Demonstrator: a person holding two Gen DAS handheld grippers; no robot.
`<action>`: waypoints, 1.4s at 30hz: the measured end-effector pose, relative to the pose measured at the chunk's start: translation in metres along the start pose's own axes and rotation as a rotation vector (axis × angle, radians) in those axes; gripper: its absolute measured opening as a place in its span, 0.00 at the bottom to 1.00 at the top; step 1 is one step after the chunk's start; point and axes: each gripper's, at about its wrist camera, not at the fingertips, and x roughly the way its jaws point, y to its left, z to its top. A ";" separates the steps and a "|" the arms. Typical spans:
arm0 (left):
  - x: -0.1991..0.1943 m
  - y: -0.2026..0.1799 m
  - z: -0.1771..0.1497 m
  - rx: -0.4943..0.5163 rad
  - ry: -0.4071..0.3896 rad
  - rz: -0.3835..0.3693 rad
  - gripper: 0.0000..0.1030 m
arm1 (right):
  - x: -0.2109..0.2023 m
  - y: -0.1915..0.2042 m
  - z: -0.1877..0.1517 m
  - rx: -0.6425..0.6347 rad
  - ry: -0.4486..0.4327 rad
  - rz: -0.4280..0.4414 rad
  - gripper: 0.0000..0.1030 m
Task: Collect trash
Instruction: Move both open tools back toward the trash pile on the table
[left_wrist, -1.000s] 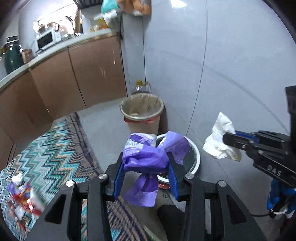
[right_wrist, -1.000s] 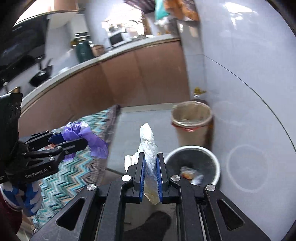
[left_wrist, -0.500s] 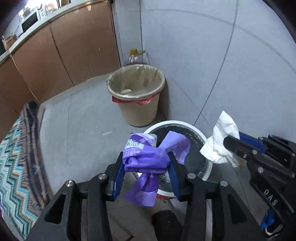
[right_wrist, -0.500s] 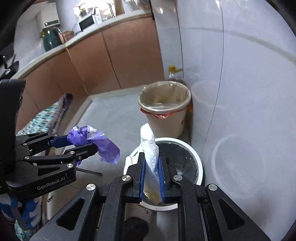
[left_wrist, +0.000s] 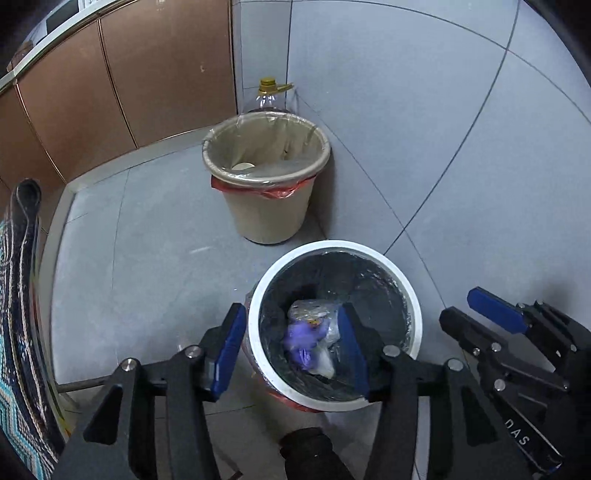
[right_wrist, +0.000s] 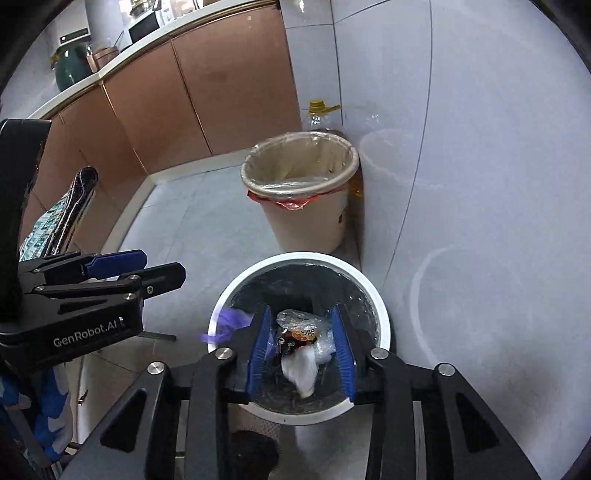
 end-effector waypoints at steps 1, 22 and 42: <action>-0.002 0.000 -0.001 0.001 -0.004 -0.002 0.48 | -0.003 0.000 -0.001 0.004 -0.002 0.000 0.36; -0.149 -0.005 -0.048 0.017 -0.232 0.032 0.48 | -0.137 0.040 -0.016 -0.033 -0.187 0.044 0.62; -0.275 0.010 -0.140 -0.008 -0.457 0.190 0.49 | -0.237 0.089 -0.062 -0.094 -0.347 0.096 1.00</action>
